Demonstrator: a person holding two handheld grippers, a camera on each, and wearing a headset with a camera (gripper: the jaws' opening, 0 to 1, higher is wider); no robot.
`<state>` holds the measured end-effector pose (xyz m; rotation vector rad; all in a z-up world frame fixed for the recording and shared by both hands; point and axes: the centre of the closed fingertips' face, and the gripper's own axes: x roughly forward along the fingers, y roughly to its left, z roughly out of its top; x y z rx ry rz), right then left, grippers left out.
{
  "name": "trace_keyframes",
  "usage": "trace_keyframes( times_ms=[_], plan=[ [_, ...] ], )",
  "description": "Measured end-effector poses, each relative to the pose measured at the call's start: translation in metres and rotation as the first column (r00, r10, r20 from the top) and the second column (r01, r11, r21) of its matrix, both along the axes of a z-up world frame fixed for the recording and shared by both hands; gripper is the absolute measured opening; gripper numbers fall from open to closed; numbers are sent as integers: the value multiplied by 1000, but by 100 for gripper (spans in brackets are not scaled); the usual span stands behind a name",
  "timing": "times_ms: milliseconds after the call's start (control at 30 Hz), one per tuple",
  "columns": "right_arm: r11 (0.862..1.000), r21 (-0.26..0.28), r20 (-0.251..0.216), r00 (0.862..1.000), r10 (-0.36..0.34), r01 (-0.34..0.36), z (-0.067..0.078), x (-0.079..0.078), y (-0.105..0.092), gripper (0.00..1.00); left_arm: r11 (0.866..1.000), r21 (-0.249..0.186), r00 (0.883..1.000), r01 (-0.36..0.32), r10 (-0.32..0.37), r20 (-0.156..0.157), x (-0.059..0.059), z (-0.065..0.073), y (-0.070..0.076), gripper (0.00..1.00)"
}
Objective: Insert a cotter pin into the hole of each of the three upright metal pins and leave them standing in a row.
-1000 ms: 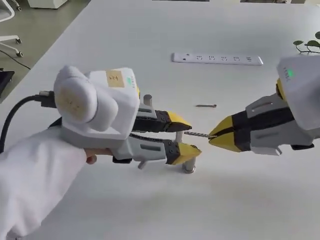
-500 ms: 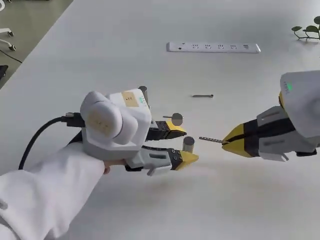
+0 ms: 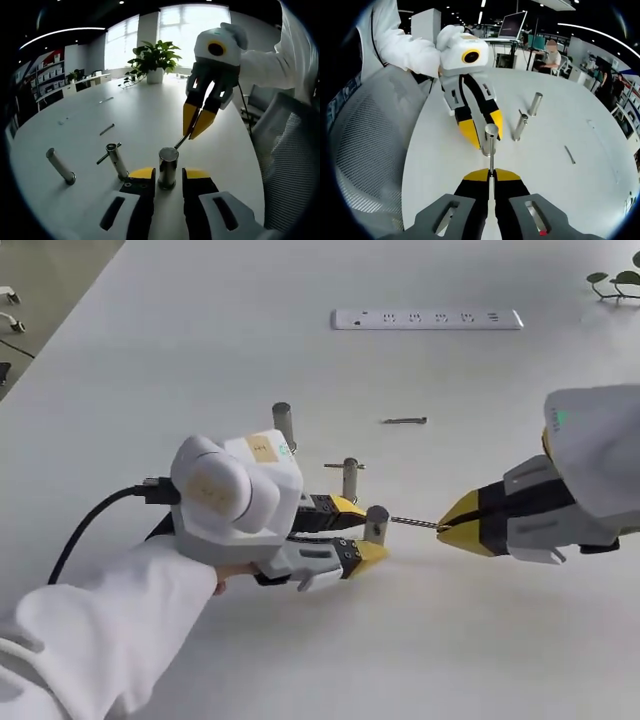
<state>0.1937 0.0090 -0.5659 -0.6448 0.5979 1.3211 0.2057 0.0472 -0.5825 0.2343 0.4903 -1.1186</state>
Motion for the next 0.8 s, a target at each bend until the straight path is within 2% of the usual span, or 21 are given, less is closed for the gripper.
trace_keyframes(
  times_ms=[100,200,367,800],
  plan=[
    [1000,1,-2,1000,2,-2,0,0,1,0,1000,-10,1000,-8,8,-12,0,-2,-1,14],
    [1000,-2,-1,1000,6,-6,0,0,1,0,1000,-19,999,-22,22,-30,1,-3,-1,14],
    [1000,-16,-1,1000,18,-18,-1,0,2,0,999,-16,999,-27,27,-17,2,-2,0,12],
    [998,-40,8,998,55,-55,0,5,8,0,998,-39,999,-41,40,-25,3,-3,0,12]
  ],
)
